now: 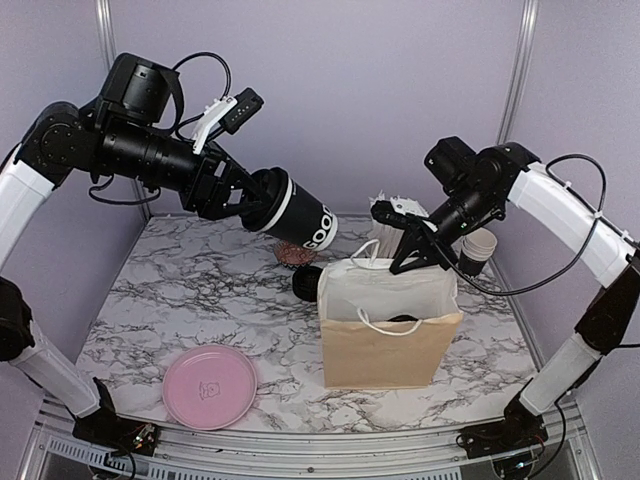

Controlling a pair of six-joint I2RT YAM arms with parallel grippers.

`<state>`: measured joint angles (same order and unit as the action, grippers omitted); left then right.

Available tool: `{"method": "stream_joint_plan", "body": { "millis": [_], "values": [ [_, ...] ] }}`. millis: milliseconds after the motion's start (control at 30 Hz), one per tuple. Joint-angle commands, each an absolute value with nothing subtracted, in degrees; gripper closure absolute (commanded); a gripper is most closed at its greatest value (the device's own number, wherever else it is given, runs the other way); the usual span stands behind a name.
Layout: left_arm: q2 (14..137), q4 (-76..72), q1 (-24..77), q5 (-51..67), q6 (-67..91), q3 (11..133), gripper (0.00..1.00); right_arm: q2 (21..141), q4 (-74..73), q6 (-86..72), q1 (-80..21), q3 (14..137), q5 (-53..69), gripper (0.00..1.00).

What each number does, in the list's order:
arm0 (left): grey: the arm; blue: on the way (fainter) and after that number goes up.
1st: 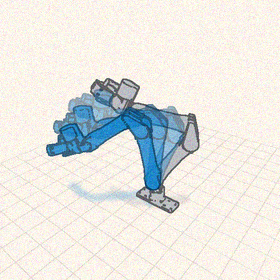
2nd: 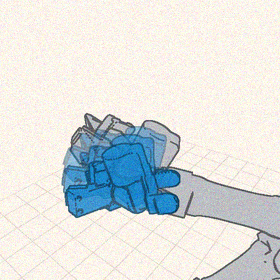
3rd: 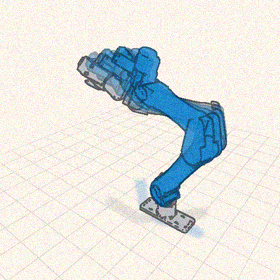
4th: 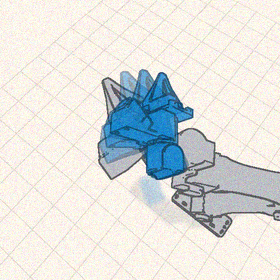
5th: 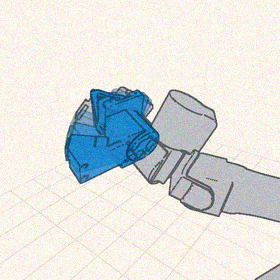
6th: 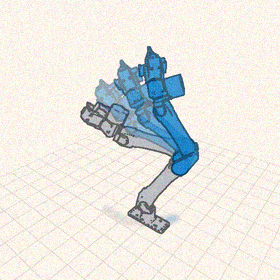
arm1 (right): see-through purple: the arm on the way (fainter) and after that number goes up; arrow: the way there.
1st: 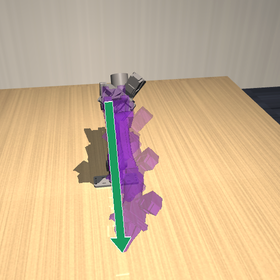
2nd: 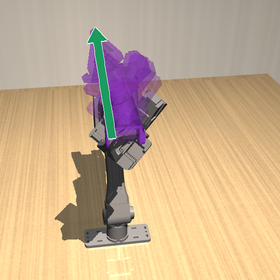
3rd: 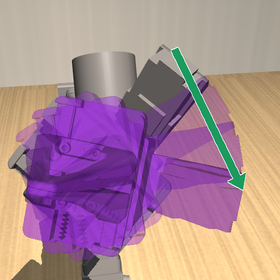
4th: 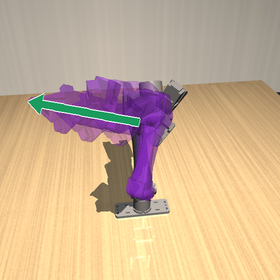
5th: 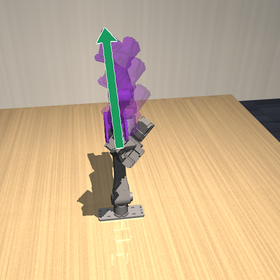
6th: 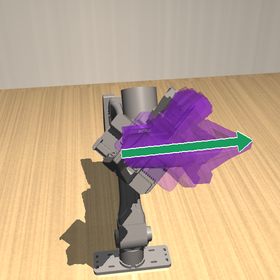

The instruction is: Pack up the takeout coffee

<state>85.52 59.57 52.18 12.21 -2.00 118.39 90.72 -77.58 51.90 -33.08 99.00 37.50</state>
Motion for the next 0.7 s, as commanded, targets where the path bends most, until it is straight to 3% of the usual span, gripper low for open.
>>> {"method": "stream_joint_plan", "body": {
  "millis": [0, 667],
  "values": [
    [86.80, 57.61, 56.46, 14.58, -3.32, 120.27, 0.38, 88.65, -77.03, 50.69, -33.40, 98.95, 35.55, 1.00],
    [99.85, 58.49, 64.48, 8.13, -7.88, 125.86, 0.39, 88.02, -76.59, 47.51, -33.49, 98.26, 40.59, 0.98]
  ]
}}
